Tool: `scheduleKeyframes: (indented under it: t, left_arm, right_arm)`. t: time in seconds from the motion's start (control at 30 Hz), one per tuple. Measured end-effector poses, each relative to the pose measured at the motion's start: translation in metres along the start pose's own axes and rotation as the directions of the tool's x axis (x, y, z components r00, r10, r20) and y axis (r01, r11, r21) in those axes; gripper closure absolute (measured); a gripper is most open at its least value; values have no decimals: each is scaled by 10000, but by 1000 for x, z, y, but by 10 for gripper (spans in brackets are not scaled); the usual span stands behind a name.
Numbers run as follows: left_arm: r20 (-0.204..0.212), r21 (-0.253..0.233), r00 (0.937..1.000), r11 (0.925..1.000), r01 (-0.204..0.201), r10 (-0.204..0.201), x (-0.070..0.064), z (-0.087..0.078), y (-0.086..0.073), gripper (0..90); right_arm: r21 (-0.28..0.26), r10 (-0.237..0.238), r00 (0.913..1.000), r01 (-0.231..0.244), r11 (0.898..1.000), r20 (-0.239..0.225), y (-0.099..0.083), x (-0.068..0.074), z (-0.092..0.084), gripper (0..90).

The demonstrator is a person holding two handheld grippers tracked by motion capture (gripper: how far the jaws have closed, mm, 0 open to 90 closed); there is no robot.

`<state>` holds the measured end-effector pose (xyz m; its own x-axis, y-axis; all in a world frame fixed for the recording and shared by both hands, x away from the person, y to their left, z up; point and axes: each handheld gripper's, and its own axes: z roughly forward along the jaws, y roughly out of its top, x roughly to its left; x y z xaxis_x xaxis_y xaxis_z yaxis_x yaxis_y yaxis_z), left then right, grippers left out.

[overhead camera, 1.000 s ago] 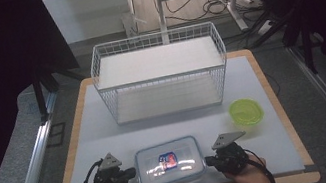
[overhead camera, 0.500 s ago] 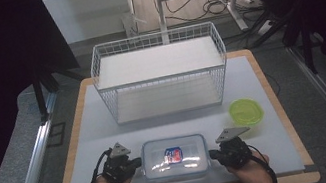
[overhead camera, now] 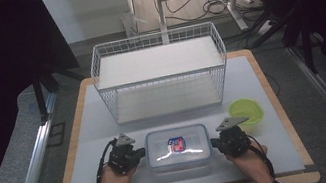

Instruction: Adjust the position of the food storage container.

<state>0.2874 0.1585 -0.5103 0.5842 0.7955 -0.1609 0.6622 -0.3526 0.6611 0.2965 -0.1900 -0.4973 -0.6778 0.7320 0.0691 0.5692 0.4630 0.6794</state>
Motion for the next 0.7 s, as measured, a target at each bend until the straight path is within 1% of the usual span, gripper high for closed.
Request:
scheduleKeyframes:
  t: [0.03, 0.07, 0.13, 0.17, 0.3, 0.37, 0.43, 0.47, 0.5, 0.53, 0.57, 0.6, 0.63, 0.67, 0.7]
  left_arm:
    - [12, -12, 10000, 10000, -14, 14, 1, 2, 3, 900]
    - [4, -19, 10000, 10000, 9, -8, 2, 4, 4, 900]
    - [-86, -21, 10000, 10000, -51, 51, 2, 7, 8, 900]
    - [-104, -21, 9999, 10000, -89, 89, 2, 8, 10, 900]
    - [-58, -94, 9998, 9998, -203, 202, 3, 8, 9, 899]
    - [-76, -124, 9990, 9990, -432, 431, 4, 6, 7, 865]
    - [-154, -219, 9978, 9977, -641, 638, 5, 1, 4, 807]
    - [-185, -272, 9975, 9973, -681, 676, 5, -1, 3, 735]
    - [-401, -400, 9949, 9948, -937, 921, 6, -7, -1, 701]
    - [-531, -482, 9932, 9932, -1063, 1037, 7, -9, -3, 659]
    - [-531, -482, 9932, 9932, -1063, 1037, 7, -9, -3, 614]
    - [-635, -543, 9921, 9923, -1114, 1079, 7, -12, -6, 581]
    - [-793, -668, 9889, 9891, -1312, 1259, 10, -15, -11, 535]
    - [-793, -668, 9889, 9891, -1312, 1259, 10, -15, -11, 492]
    - [-863, -800, 9861, 9856, -1487, 1418, 11, -18, -17, 461]
  right_arm:
    - [-10, 23, 10000, -23, 10000, 48, 1, -2, 1, 899]
    - [-20, 71, 9998, -71, 10000, 194, 3, -6, 2, 899]
    - [-41, 89, 9997, -88, 10000, 217, 4, -8, 3, 899]
    - [-107, 198, 9996, -196, 9998, 198, 5, -12, 4, 899]
    - [-115, 185, 9998, -184, 9998, 120, 5, -15, 5, 898]
    - [-111, 128, 9998, -126, 9999, 158, 6, -14, 4, 898]
    - [-141, -146, 9995, 150, 9998, 276, 5, -13, 2, 892]
    - [-242, -190, 9993, 197, 9995, 315, 3, -13, -2, 855]
    - [-306, -182, 9995, 190, 9994, 264, 2, -14, -4, 841]
    - [-324, -151, 9997, 158, 9994, 206, 0, -15, -7, 830]
    - [-324, -151, 9997, 158, 9994, 206, 0, -15, -7, 830]
    - [-311, -163, 9998, 167, 9994, 115, -4, -17, -12, 804]
    - [-341, -206, 9997, 209, 9992, 116, -6, -17, -14, 790]
    - [-341, -206, 9997, 209, 9992, 116, -6, -17, -14, 790]
    - [-381, -233, 9997, 235, 9990, 64, -9, -18, -18, 757]
